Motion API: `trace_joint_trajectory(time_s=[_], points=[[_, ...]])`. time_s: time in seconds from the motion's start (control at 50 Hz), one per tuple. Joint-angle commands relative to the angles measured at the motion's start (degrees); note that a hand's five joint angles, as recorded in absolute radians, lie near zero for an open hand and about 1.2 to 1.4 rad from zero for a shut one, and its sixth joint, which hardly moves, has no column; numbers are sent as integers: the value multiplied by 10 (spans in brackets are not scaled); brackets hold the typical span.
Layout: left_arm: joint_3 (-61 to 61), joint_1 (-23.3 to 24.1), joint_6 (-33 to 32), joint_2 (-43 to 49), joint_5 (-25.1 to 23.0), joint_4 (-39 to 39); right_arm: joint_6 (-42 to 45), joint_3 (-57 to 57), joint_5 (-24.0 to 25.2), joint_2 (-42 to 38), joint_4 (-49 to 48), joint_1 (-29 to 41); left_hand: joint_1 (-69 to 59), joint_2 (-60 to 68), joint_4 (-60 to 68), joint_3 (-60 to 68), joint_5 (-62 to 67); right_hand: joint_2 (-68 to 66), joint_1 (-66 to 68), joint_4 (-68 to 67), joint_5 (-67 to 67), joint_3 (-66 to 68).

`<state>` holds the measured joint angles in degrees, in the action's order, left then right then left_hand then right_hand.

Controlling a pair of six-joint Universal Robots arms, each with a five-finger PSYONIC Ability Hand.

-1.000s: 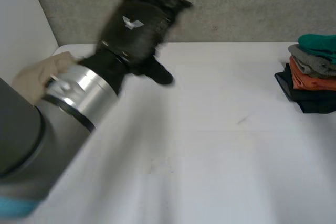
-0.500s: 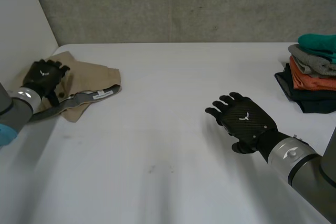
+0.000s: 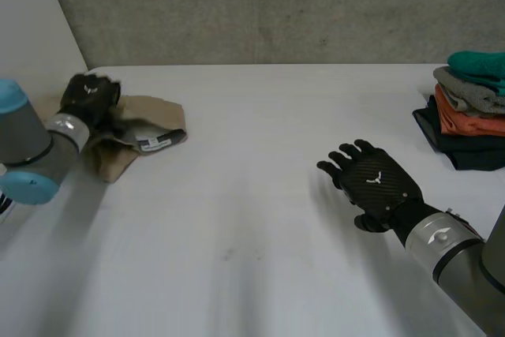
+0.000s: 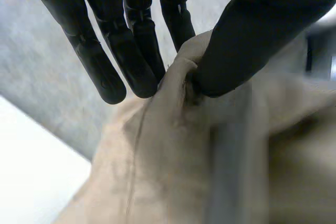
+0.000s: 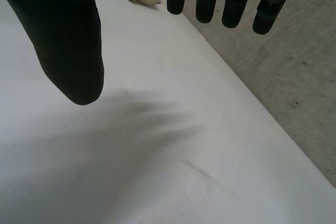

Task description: Fold the laundry.

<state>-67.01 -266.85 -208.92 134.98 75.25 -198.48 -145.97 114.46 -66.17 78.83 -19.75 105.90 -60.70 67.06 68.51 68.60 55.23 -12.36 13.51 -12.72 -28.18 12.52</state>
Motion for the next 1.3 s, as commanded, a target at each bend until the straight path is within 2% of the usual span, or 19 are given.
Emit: trace_joint_trajectory(time_s=[0.02, 0.1, 0.16, 0.26, 0.36, 0.38, 0.4, 0.42, 0.46, 0.52, 0.64, 0.78, 0.84, 0.96, 1.04, 1.14, 1.24, 1.3], points=[[-39, 96, 171, -103, 10, 7, -1, -5, -42, 6, -13, -18, -193, 129, 115, 114, 148, 24, -35, 27, 282, -25], [-44, 184, 258, -159, 21, 31, -4, -12, -80, 12, -20, -25, -193, 129, 115, 114, 148, 24, -35, 27, 282, -25], [-37, 226, 287, -162, 40, 32, -14, -16, -107, 23, -28, -33, -193, 129, 115, 114, 148, 24, -35, 27, 282, -25], [17, 343, 312, -83, 102, 35, -40, -20, -125, 28, -30, -54, -193, 129, 115, 114, 148, 24, -35, 27, 282, -25], [76, 394, 323, -31, 119, 42, -55, -23, -127, 28, -29, -71, -183, 120, 105, 104, 138, 24, -35, 27, 282, -25], [81, 397, 330, -29, 120, 43, -55, -22, -125, 28, -29, -76, -90, 26, 12, 11, 45, 24, -35, 27, 282, -25], [90, 401, 347, -27, 119, 44, -55, -23, -127, 28, -29, -76, 108, -171, -186, -187, -153, 24, -35, 27, 282, -25], [93, 404, 359, -27, 118, 44, -55, -23, -124, 28, -29, -77, 243, -306, -321, -322, -288, 24, -35, 27, 282, -25], [90, 410, 370, -31, 117, 43, -57, -25, -122, 28, -25, -77, 321, -385, -399, -400, -367, 24, -35, 27, 282, -25], [81, 411, 368, -55, 118, 47, -58, -24, -125, 28, -21, -76, 426, -489, -504, -505, -471, 24, -35, 27, 282, -25], [4, 398, 333, -137, 116, 59, -83, -23, -127, 30, 14, -69, 444, -508, -522, -523, -490, 24, -35, 27, 282, -25], [-132, 318, 216, -241, 124, 59, -199, -66, -116, 30, 88, -42, 443, -506, -521, -522, -488, 24, -35, 27, 282, -25], [-179, 284, 170, -264, 123, 56, -215, -79, -107, 30, 107, -28, 438, -501, -516, -517, -483, 24, -35, 27, 282, -25], [-224, 226, 114, -249, 125, 56, -215, -86, -107, 22, 118, 11, 433, -496, -511, -512, -478, 24, -35, 27, 282, -25], [-233, 202, 109, -210, 119, 59, -215, -97, -109, -2, 110, 48, 432, -496, -511, -512, -478, 24, -35, 27, 282, -25], [-234, 199, 113, -182, 115, 54, -215, -130, -130, -56, 104, 74, 421, -484, -499, -500, -466, 24, -35, 27, 282, -25], [-229, 203, 114, -152, 116, 52, -215, -178, -189, -107, 89, 109, 387, -451, -465, -466, -433, 24, -35, 27, 282, -25], [-223, 203, 117, -139, 119, 52, -215, -191, -203, -125, 88, 112, 256, -320, -334, -335, -302, 24, -35, 27, 282, -25]])
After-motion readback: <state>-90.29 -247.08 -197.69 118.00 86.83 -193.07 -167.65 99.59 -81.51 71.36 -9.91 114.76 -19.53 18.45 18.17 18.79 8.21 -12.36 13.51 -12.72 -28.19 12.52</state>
